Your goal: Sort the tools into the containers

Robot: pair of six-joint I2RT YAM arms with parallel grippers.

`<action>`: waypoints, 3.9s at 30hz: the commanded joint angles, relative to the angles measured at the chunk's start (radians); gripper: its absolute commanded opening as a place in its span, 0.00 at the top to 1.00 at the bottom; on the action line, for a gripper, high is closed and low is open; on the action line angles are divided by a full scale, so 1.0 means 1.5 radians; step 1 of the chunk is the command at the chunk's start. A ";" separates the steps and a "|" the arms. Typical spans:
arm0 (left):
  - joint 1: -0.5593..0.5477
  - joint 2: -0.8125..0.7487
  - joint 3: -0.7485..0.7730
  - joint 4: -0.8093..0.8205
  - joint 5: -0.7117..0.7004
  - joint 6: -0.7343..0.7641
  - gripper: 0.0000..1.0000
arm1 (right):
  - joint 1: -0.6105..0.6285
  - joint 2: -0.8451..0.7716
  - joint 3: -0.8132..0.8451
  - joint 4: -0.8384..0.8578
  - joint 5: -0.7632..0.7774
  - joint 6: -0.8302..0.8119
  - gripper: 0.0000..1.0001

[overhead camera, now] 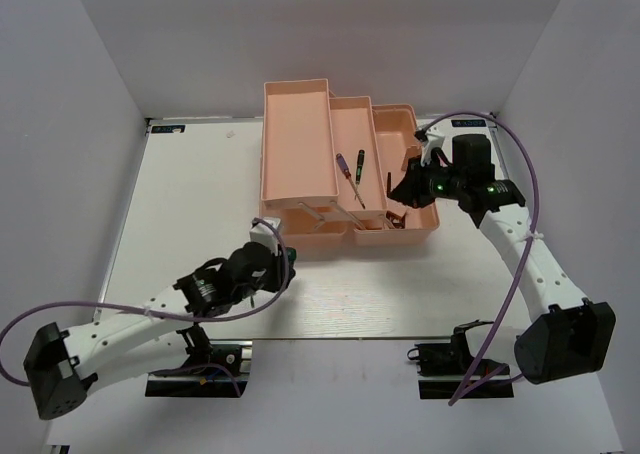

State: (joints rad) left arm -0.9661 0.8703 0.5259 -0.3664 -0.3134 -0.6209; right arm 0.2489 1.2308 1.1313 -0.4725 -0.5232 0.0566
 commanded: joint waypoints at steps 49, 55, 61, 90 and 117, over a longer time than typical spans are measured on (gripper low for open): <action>0.108 0.046 0.199 -0.439 -0.029 -0.098 0.27 | 0.166 -0.070 -0.106 -0.053 0.397 -0.097 0.96; 0.117 0.109 0.119 -0.303 -0.001 -0.105 0.16 | 0.115 -0.082 -0.118 -0.056 0.356 -0.090 0.89; 0.124 0.200 0.049 -0.225 -0.036 -0.114 0.16 | 0.071 -0.110 -0.152 -0.046 0.311 -0.084 0.86; 0.116 0.009 0.340 -0.067 0.151 0.167 1.00 | 0.017 -0.087 -0.171 -0.072 0.015 -0.166 1.00; 0.183 0.131 0.509 -0.070 -0.095 0.138 1.00 | 0.282 0.043 -0.137 0.070 -0.047 -0.559 0.36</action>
State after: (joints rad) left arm -0.6956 1.2972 1.3678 -0.4236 -0.4103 -0.3737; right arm 0.6044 1.2377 0.8967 -0.5705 -0.7090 -0.7685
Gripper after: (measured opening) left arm 0.081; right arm 0.657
